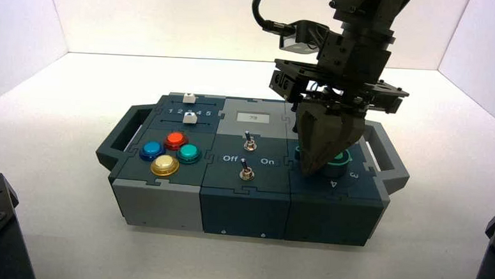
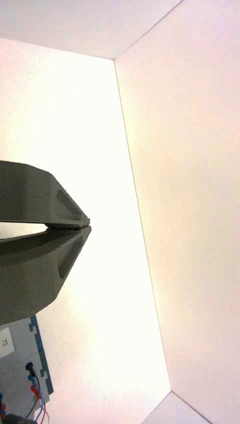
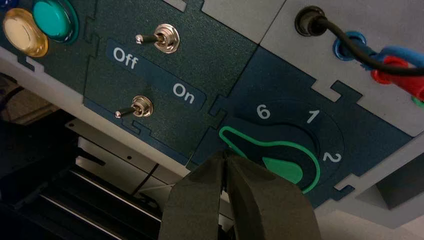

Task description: Turn the knob to position 6.

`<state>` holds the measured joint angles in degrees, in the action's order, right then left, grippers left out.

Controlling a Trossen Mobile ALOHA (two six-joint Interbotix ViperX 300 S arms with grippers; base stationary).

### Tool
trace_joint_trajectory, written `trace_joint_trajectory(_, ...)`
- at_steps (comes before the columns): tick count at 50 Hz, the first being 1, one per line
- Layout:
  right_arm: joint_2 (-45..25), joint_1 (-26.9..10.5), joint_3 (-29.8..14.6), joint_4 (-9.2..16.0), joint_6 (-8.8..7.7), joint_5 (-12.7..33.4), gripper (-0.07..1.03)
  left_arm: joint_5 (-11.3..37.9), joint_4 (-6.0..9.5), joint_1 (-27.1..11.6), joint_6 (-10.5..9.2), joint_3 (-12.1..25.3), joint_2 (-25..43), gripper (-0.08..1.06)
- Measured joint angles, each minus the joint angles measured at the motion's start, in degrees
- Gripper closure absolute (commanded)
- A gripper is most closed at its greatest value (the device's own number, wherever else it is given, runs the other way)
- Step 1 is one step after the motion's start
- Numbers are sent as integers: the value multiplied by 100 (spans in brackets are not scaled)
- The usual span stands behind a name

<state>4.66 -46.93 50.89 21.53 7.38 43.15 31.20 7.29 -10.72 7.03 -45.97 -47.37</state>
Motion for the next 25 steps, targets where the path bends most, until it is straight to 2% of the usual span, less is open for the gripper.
trace_joint_trajectory(25,-114,0,-88,-9,0,-44,98,-35,9,0,9,0,97,101)
